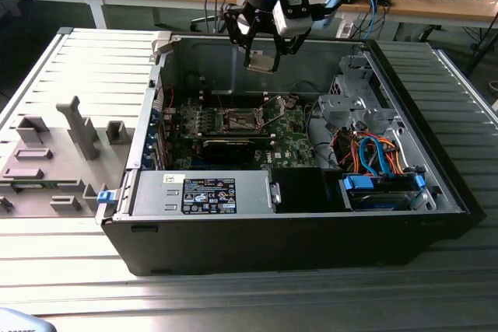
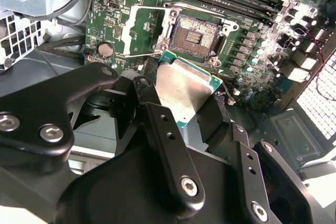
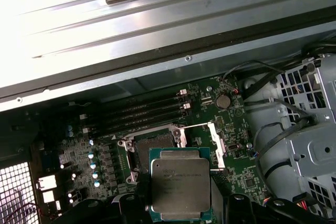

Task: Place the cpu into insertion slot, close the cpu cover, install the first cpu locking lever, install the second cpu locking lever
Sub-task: 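Place the cpu into insertion slot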

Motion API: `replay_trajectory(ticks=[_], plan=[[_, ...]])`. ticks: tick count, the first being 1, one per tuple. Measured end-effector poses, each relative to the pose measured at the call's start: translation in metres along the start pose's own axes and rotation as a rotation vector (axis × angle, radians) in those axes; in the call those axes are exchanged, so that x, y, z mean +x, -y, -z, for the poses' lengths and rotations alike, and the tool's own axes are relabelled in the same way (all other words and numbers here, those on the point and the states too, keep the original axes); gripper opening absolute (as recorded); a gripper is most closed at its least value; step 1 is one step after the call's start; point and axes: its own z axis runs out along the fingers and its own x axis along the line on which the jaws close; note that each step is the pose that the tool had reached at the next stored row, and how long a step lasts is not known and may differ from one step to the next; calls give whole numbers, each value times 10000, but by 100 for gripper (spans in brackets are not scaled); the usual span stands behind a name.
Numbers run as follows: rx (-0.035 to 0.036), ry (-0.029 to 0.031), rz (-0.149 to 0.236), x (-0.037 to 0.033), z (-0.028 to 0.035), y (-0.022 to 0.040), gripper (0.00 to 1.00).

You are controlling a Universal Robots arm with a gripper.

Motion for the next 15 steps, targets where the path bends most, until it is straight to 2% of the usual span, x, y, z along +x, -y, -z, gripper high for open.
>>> replay_trajectory(ticks=[15], plan=[[-3, 13, -154, 0, 0, 0, 55]])
